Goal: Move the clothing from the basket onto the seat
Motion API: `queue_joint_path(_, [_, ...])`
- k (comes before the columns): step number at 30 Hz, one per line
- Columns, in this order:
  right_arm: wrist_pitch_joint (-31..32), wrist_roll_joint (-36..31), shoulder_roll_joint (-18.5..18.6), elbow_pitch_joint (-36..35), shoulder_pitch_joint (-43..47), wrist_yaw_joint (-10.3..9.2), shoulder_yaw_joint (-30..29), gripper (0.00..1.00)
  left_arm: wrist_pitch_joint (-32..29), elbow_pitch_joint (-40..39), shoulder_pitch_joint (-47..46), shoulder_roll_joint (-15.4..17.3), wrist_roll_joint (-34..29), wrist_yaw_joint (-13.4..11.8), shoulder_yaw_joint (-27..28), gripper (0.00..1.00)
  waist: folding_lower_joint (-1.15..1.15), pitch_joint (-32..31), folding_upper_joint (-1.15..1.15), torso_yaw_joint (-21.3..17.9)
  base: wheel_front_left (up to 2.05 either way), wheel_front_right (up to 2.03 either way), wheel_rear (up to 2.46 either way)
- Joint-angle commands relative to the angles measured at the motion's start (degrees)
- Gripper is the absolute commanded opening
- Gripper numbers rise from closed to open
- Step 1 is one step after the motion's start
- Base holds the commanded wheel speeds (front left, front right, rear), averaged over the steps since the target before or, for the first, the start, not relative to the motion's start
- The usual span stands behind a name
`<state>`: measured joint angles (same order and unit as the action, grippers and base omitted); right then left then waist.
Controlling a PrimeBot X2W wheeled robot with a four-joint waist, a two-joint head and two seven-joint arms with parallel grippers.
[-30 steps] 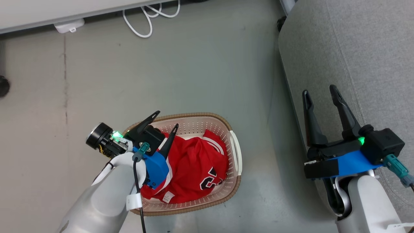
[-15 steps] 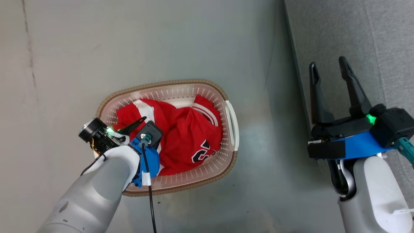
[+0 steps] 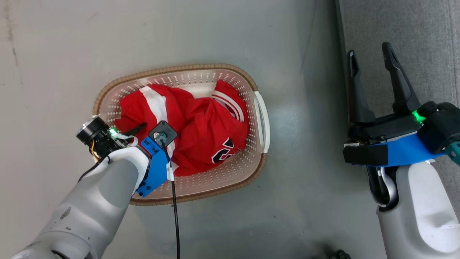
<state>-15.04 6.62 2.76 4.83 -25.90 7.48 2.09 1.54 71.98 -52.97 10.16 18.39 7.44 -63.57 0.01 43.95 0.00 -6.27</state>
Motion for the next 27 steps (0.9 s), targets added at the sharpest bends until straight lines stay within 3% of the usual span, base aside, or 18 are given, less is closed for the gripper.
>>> queue_joint_path(1, [-0.21,0.17,0.22,-0.34,-1.22,0.03,-0.01,1.0,-0.23,0.13,-1.07,0.15,0.4,0.04,-0.35,1.0,-0.01,0.83,0.0,-0.22,0.0,0.0,0.0])
queue_joint_path(17, [-0.21,0.62,0.21,-1.93,-2.92,0.03,-0.49,1.0,-5.07,1.41,-6.17,0.43,1.79,0.04,-5.12,1.0,-0.01,7.26,0.0,-1.28,0.0,0.0,0.0])
queue_joint_path(18, [-0.21,0.61,0.22,-1.96,-3.03,0.03,-0.5,1.0,-5.71,1.46,-6.15,0.32,1.77,0.04,-5.38,0.87,-0.01,7.41,0.0,-1.27,0.0,0.0,0.0])
queue_joint_path(19, [-0.21,0.61,0.22,-1.94,-3.13,0.03,-0.55,1.0,-6.15,1.49,-6.17,0.19,1.82,0.04,-5.71,0.17,-0.01,7.54,0.0,-1.24,0.0,0.0,0.0])
queue_joint_path(20, [-0.21,0.6,0.22,-1.95,-3.21,0.03,-0.61,1.0,-6.43,1.51,-6.41,0.11,2.07,0.04,-5.92,0.0,-0.01,7.64,0.0,-1.19,0.0,0.0,0.0])
queue_joint_path(27, [-0.21,0.46,0.22,-1.35,-3.49,0.03,-0.56,1.0,-6.9,1.56,-6.59,-0.37,3.1,0.04,-7.1,0.0,-0.01,7.39,0.0,-1.03,0.0,0.0,0.0])
